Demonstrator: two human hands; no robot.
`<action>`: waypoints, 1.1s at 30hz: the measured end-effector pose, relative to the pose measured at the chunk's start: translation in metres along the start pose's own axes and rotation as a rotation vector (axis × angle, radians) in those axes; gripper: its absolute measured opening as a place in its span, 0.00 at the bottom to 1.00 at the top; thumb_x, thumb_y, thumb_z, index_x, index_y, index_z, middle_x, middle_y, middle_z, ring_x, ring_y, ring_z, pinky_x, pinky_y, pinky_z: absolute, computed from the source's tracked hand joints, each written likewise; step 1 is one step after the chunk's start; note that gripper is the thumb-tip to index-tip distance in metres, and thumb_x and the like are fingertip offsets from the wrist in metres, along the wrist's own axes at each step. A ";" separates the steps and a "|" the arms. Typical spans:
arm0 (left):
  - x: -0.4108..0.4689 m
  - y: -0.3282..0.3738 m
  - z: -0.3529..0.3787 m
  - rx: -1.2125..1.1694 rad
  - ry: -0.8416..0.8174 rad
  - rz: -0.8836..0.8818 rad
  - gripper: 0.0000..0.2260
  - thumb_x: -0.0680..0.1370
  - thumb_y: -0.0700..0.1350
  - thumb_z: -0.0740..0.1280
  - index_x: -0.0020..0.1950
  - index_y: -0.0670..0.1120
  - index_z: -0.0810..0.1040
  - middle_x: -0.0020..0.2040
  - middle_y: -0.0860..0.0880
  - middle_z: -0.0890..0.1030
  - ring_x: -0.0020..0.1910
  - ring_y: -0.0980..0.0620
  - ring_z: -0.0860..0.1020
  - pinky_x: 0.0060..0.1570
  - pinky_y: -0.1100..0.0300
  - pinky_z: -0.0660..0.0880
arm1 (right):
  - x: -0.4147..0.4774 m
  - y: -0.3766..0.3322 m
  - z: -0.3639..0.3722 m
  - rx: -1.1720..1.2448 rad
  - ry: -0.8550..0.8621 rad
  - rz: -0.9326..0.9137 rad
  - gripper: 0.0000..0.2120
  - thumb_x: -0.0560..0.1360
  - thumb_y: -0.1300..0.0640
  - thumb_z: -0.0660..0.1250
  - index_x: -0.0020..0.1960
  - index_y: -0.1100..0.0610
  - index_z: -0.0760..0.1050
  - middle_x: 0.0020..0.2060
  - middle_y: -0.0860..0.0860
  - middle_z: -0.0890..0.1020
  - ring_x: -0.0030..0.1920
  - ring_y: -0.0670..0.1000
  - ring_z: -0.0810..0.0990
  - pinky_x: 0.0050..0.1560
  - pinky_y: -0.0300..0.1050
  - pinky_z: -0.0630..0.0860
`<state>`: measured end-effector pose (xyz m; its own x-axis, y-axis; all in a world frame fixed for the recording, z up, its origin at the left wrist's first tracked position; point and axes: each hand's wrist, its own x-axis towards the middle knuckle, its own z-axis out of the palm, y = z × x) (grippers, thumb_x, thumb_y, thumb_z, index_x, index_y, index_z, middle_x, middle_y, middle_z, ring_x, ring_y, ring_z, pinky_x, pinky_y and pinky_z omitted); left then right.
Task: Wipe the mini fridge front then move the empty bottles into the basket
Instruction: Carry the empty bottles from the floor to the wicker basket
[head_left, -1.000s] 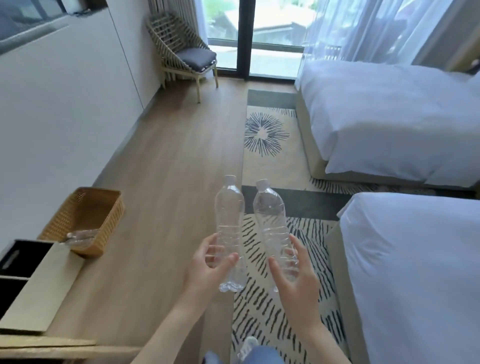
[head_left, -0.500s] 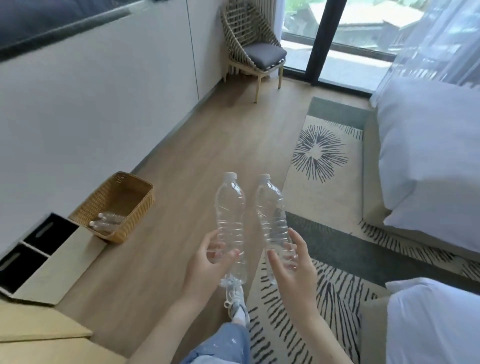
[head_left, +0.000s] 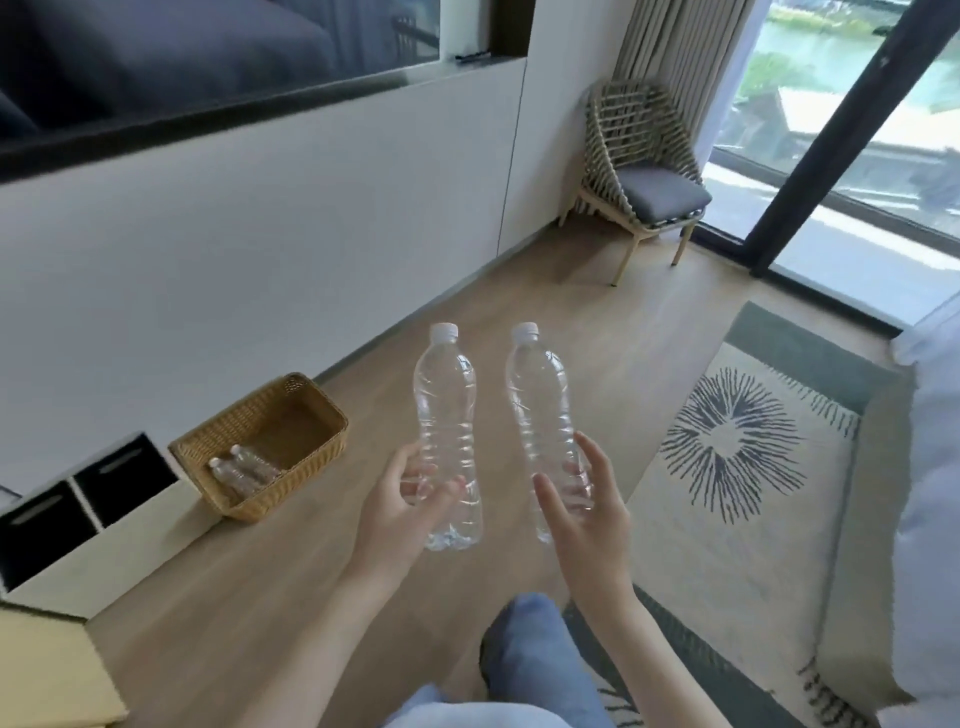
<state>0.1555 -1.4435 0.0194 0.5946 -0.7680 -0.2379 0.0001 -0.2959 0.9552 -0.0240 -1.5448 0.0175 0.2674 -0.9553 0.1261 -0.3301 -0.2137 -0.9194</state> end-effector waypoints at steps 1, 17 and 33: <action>0.016 -0.002 0.000 -0.028 0.037 -0.020 0.26 0.62 0.70 0.70 0.58 0.72 0.69 0.57 0.62 0.77 0.52 0.73 0.74 0.46 0.67 0.70 | 0.022 0.003 0.009 0.004 -0.040 -0.012 0.29 0.74 0.48 0.75 0.65 0.26 0.66 0.60 0.42 0.80 0.58 0.44 0.81 0.57 0.43 0.79; 0.211 0.014 -0.007 -0.399 0.827 -0.250 0.35 0.59 0.66 0.79 0.64 0.60 0.74 0.50 0.57 0.84 0.44 0.59 0.84 0.31 0.65 0.78 | 0.324 -0.008 0.197 0.021 -0.819 -0.182 0.25 0.72 0.42 0.73 0.66 0.32 0.69 0.52 0.42 0.81 0.48 0.53 0.82 0.50 0.53 0.81; 0.329 -0.116 -0.215 -0.294 0.910 -0.513 0.22 0.68 0.63 0.75 0.60 0.65 0.74 0.51 0.68 0.80 0.48 0.71 0.78 0.38 0.72 0.74 | 0.324 0.008 0.496 -0.049 -1.040 -0.058 0.22 0.74 0.41 0.72 0.65 0.29 0.68 0.53 0.42 0.83 0.45 0.44 0.85 0.45 0.48 0.84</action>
<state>0.5236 -1.5394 -0.1320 0.8420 0.1532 -0.5172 0.5393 -0.2207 0.8127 0.5086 -1.7546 -0.1336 0.9242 -0.3011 -0.2348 -0.3220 -0.2843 -0.9030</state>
